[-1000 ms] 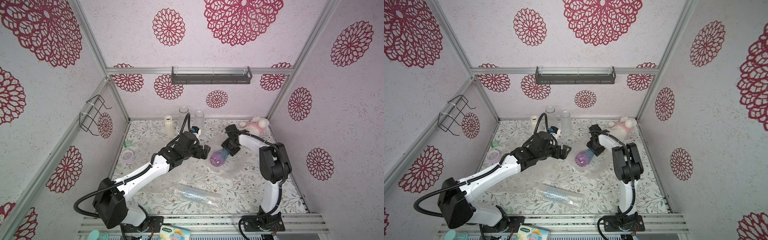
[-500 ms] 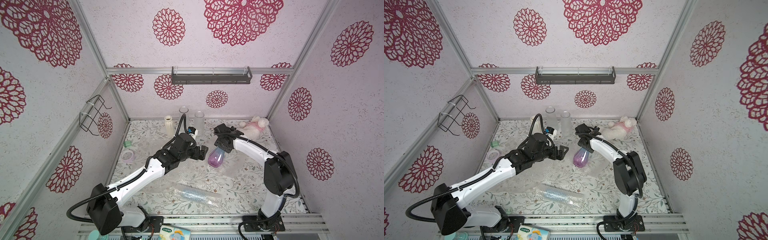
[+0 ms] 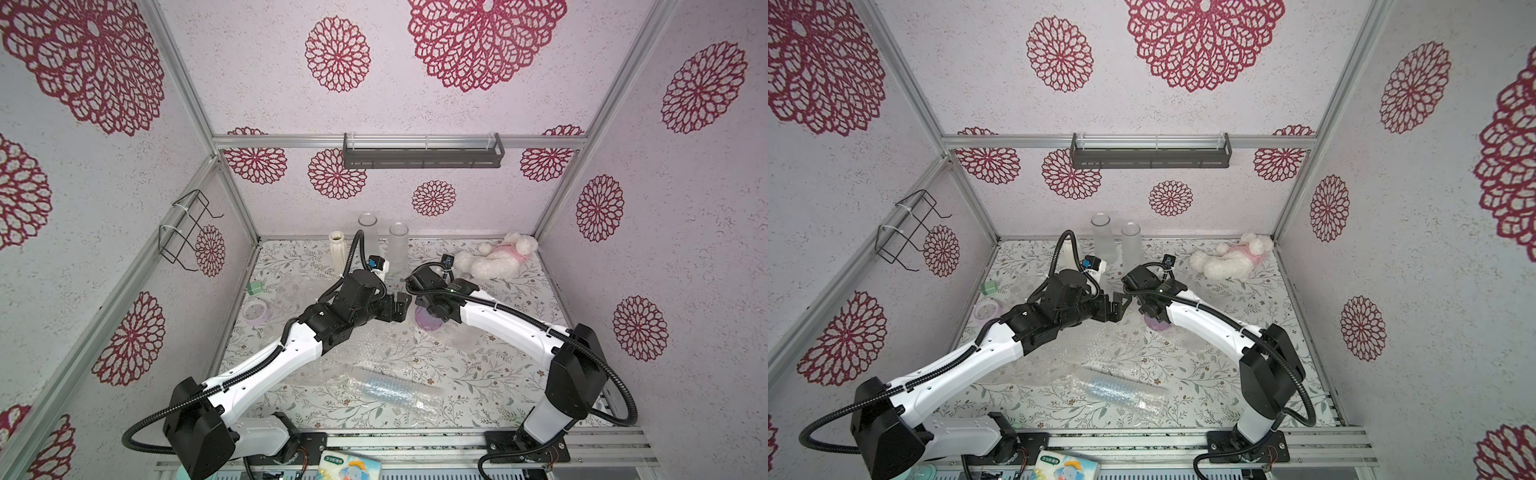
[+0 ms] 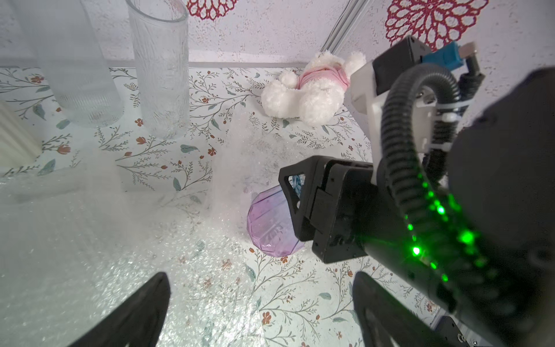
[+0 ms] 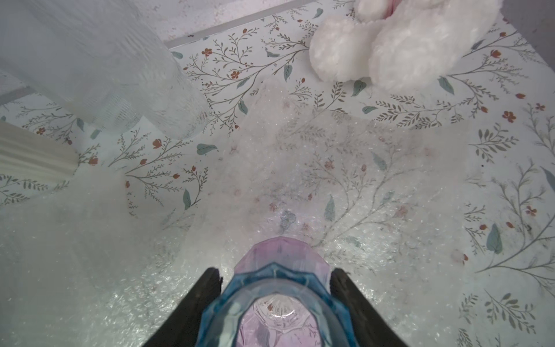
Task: Unwrap the vase from the bubble wrap
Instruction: Pick up the vase from the bubble wrap, then place the vase at the center of the board.
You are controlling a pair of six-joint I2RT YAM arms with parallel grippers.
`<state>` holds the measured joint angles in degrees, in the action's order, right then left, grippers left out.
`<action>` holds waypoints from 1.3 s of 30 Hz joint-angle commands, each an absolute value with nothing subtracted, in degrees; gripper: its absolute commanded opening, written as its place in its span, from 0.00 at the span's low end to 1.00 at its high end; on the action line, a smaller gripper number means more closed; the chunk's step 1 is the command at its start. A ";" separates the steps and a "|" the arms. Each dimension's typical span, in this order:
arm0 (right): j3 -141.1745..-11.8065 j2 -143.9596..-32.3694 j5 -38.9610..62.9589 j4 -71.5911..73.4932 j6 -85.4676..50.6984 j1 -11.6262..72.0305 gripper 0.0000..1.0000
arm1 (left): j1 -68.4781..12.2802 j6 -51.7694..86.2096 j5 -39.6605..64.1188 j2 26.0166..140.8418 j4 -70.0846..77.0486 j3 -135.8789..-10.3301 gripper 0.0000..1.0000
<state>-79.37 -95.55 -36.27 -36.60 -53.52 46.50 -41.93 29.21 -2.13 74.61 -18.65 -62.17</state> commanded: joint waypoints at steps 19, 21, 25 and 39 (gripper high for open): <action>-85.76 -95.29 -42.04 -24.28 -38.61 42.51 0.59 | -35.48 33.63 -7.66 66.76 -24.30 -59.60 0.97; -86.51 -95.65 -41.22 -23.74 -37.64 41.54 0.59 | -34.53 33.97 -7.66 65.98 -24.61 -59.17 0.97; -87.46 -96.08 -39.86 -24.26 -37.35 39.27 0.58 | -33.38 34.29 -7.10 65.47 -24.98 -58.80 0.97; -73.92 -82.18 -41.20 -23.92 -37.00 25.02 0.58 | -32.87 34.06 -4.97 66.53 -24.08 -59.72 0.97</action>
